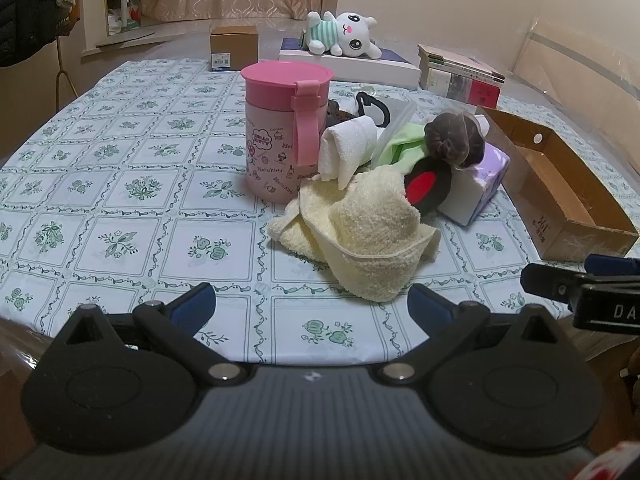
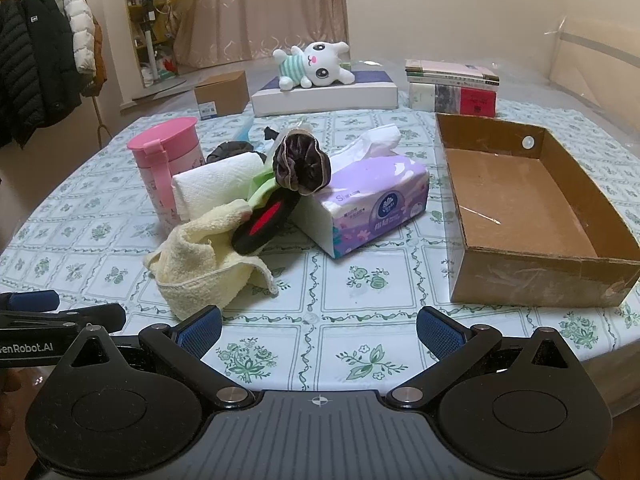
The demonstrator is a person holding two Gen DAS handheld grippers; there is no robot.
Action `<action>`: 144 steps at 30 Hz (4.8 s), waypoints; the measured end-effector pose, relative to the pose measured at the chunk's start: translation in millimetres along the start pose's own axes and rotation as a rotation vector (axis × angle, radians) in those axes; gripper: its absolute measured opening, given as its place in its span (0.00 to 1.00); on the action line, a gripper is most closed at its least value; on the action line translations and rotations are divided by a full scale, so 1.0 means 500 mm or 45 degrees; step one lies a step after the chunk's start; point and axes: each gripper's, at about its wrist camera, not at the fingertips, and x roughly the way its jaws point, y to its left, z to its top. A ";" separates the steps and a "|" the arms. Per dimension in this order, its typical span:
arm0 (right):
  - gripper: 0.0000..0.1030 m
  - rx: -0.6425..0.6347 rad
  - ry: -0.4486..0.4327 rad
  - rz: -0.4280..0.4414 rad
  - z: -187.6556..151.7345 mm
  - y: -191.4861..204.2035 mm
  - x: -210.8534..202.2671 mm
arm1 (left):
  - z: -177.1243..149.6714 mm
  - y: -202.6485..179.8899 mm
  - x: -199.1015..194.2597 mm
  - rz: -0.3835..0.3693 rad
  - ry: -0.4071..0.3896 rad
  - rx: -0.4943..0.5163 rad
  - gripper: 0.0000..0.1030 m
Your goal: Organize soft objects
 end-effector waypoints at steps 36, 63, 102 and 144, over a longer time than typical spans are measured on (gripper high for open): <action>1.00 -0.011 -0.004 0.000 0.005 0.007 -0.002 | 0.004 0.004 -0.012 -0.016 -0.011 -0.016 0.99; 1.00 -0.004 -0.007 -0.006 0.005 0.005 0.003 | 0.001 0.011 -0.002 -0.043 0.001 -0.008 0.98; 1.00 0.079 0.040 -0.053 0.019 -0.069 0.102 | 0.066 -0.042 0.222 -0.184 0.083 0.219 0.38; 0.11 -0.176 -0.030 0.195 0.084 0.082 0.197 | 0.102 0.118 0.022 -0.219 -0.057 0.092 0.13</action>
